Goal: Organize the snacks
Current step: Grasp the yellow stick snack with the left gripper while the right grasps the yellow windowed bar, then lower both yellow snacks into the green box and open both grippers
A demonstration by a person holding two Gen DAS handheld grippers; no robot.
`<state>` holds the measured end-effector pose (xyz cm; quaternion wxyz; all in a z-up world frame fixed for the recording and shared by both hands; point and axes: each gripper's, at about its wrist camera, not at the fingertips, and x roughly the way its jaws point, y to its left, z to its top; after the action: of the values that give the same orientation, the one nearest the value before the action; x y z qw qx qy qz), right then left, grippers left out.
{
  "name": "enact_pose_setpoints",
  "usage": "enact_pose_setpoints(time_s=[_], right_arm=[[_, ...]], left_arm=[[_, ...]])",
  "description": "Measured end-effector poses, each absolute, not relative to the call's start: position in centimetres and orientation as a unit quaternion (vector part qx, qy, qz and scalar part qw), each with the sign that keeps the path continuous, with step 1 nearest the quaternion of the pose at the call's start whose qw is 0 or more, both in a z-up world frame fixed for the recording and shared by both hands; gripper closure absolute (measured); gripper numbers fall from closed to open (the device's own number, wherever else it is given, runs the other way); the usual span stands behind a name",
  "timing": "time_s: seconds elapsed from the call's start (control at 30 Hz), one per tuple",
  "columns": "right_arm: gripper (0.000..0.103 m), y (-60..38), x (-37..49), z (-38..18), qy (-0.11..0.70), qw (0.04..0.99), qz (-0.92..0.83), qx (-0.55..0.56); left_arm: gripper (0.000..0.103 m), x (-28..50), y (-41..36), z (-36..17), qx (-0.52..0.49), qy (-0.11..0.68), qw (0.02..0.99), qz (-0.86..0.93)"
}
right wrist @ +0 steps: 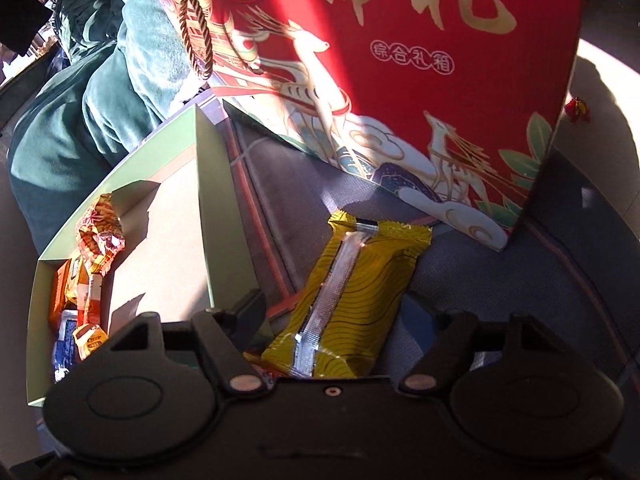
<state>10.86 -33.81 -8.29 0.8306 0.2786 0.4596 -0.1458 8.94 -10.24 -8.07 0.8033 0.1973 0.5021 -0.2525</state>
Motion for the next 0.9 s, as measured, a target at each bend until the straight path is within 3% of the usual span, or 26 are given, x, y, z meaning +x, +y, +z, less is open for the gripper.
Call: enact_pose_setpoints(time_s=[0.07, 0.1, 0.17, 0.3, 0.33, 0.9], right_arm=[[0.030, -32.9, 11.0, -8.4, 0.457, 0.841, -0.149, 0.248], [0.048, -32.5, 11.0, -8.4, 0.457, 0.846, -0.149, 0.232], [0.055, -31.9, 10.7, -8.4, 0.456, 0.853, -0.136, 0.213], [0.057, -31.9, 9.7, -8.2, 0.458, 0.853, -0.125, 0.218], [0.062, -32.0, 9.3, -8.0, 0.456, 0.854, -0.120, 0.220], [0.063, -33.8, 4.2, -3.5, 0.414, 0.868, -0.088, 0.261]], left_arm=[[0.053, 9.4, -10.3, -8.1, 0.194, 0.504, 0.803, -0.252], [0.055, 9.5, -10.2, -8.1, 0.191, 0.505, 0.803, -0.254], [0.083, 9.5, -10.3, -8.0, 0.183, 0.503, 0.804, -0.259], [0.084, 9.1, -10.2, -7.7, 0.179, 0.499, 0.814, -0.239], [0.084, 9.0, -10.0, -7.5, 0.170, 0.502, 0.814, -0.237], [0.084, 8.2, -7.8, -1.8, 0.097, 0.480, 0.839, -0.237]])
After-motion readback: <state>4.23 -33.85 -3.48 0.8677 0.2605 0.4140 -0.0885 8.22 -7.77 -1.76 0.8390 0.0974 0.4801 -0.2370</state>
